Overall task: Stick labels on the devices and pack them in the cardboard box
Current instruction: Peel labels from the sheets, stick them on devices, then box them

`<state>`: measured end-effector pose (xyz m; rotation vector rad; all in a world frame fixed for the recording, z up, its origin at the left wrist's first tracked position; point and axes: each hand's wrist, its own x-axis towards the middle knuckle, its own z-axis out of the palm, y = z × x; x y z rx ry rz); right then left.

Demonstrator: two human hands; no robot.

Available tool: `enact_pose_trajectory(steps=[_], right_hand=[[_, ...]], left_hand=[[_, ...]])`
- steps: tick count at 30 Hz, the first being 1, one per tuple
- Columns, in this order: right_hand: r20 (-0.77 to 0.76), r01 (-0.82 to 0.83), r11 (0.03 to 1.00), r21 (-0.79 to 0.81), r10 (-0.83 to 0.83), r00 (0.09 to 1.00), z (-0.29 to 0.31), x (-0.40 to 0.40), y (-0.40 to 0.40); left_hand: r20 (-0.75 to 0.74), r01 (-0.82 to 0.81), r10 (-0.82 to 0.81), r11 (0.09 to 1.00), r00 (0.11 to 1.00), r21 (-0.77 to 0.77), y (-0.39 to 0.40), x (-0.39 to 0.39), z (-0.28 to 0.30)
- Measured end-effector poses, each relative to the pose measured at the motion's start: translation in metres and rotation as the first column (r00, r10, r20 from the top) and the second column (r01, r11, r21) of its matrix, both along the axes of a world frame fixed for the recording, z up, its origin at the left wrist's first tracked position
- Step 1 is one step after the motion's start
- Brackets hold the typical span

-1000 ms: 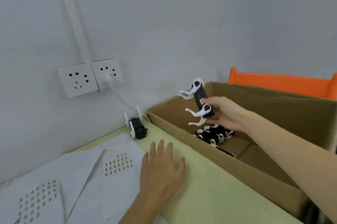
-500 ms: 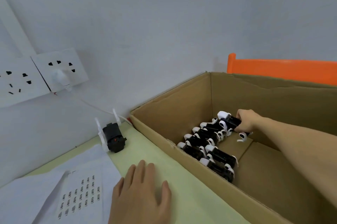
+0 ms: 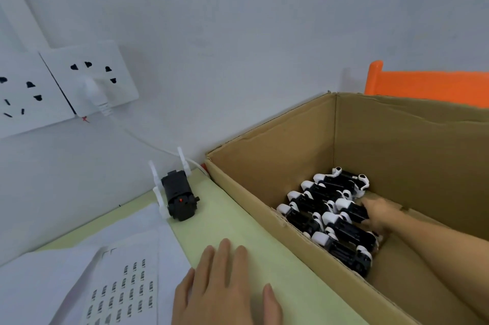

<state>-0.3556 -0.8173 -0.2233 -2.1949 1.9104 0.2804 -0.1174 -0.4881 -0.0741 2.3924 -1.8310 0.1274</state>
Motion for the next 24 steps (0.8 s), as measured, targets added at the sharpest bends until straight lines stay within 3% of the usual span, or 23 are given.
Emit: enact_pose_trajectory(steps=[4, 8, 10, 14, 16, 17, 19, 21, 22, 24], right_hand=[[0.093, -0.039, 0.997, 0.063, 0.033, 0.995, -0.002, 0.001, 0.000], [-0.136, 0.074, 0.997, 0.033, -0.069, 0.988, 0.011, 0.000, 0.005], [-0.147, 0.041, 0.999, -0.034, -0.045, 0.988, 0.045, 0.016, 0.008], [0.110, -0.137, 0.958, -0.253, 0.169, 0.980, 0.123, 0.061, 0.038], [0.292, -0.189, 0.882, -0.432, 0.336, 0.895, 0.161, 0.080, 0.072], [0.367, -0.200, 0.823, -0.531, 0.436, 0.821, 0.180, 0.089, 0.095], [0.428, -0.229, 0.679, -0.697, 0.650, 0.628, 0.212, 0.105, 0.153], [0.413, -0.308, 0.582, -0.752, 0.782, 0.467, 0.227, 0.115, 0.220], [0.408, -0.375, 0.566, -0.734, 0.809, 0.423, 0.226, 0.119, 0.253], [0.418, -0.562, 0.608, -0.561, 0.794, 0.442, 0.208, 0.123, 0.308]], left_hand=[[-0.008, 0.017, -0.017, 0.999, 1.000, -0.032, -0.003, 0.002, -0.003], [0.001, 0.037, -0.037, 0.996, 0.999, -0.075, -0.002, 0.004, -0.001], [-0.067, 0.028, -0.030, 0.999, 0.997, -0.034, 0.002, 0.003, 0.001], [-0.165, 0.017, -0.015, 1.000, 0.986, 0.008, 0.004, 0.002, -0.002], [-0.293, 0.037, -0.061, 0.995, 0.954, -0.087, 0.004, 0.003, -0.002], [-0.420, 0.014, -0.088, 0.984, 0.903, -0.176, 0.009, 0.004, 0.001], [-0.739, -0.155, -0.145, 0.934, 0.658, -0.322, 0.015, 0.006, 0.009], [-0.863, -0.401, -0.252, 0.805, 0.437, -0.438, 0.022, 0.012, 0.016], [-0.891, -0.525, -0.310, 0.723, 0.332, -0.448, 0.025, 0.017, 0.018], [-0.895, -0.694, -0.435, 0.614, 0.101, -0.377, 0.031, 0.025, 0.024]])
